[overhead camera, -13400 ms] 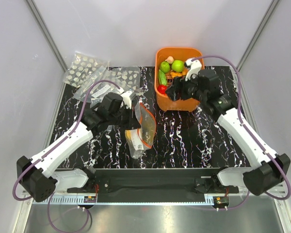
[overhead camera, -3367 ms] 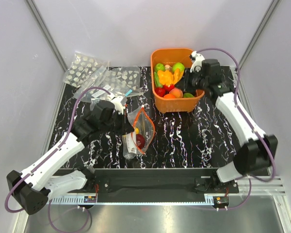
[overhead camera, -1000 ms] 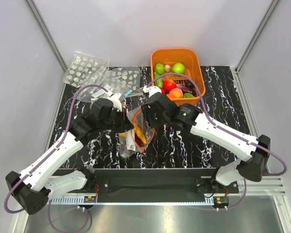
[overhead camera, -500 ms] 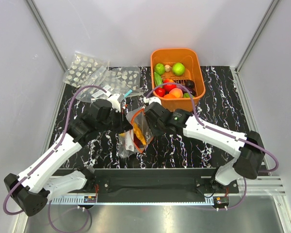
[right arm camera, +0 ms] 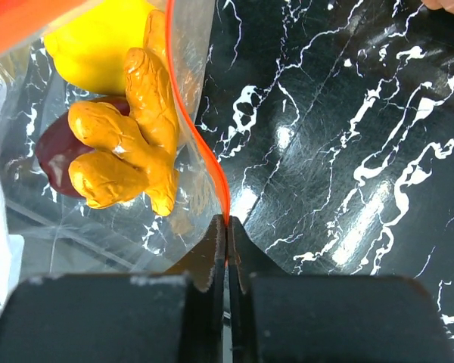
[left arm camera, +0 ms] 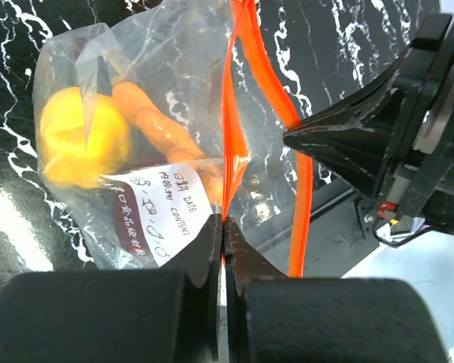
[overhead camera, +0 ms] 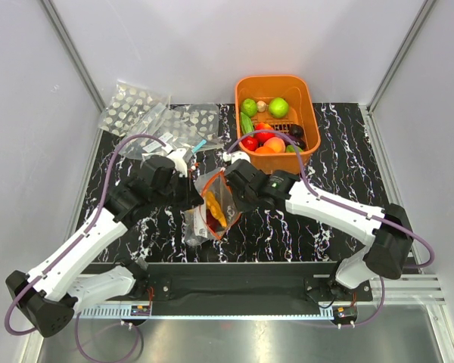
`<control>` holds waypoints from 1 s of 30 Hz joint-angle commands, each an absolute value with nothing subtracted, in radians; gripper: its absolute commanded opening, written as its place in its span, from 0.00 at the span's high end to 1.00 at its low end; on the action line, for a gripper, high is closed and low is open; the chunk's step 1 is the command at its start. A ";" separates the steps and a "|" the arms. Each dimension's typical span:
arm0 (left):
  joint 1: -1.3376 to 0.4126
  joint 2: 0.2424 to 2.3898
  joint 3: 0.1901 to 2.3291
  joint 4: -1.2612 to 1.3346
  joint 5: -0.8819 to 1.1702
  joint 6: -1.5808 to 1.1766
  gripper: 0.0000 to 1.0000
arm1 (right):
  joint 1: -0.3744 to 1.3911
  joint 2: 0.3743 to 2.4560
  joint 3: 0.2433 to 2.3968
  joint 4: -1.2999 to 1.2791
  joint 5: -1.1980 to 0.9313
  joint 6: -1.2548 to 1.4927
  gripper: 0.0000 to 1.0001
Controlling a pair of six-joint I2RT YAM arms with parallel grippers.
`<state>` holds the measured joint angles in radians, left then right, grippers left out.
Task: Place the food in the zip-top bag and seal the zipper
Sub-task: Adjust the zipper food storage bag at the center of the board.
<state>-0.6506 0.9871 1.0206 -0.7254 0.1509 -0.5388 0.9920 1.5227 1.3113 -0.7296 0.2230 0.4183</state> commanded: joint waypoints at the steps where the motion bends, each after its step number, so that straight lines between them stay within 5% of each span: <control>1: -0.647 1.000 1.071 -0.742 0.138 -0.493 1.00 | 0.997 1.516 1.364 -0.713 0.230 0.407 1.00; 12: -0.649 1.206 1.452 -1.095 0.000 -0.304 1.00 | 0.996 1.537 1.638 -0.825 0.319 0.313 1.00; 21: -0.647 1.255 1.641 -1.290 -0.438 -0.330 1.00 | 0.970 1.586 1.637 -0.726 0.284 0.302 1.00; 30: -0.647 1.244 1.528 -1.172 -0.287 -0.344 1.00 | 0.908 1.582 1.530 -0.674 0.210 0.313 0.97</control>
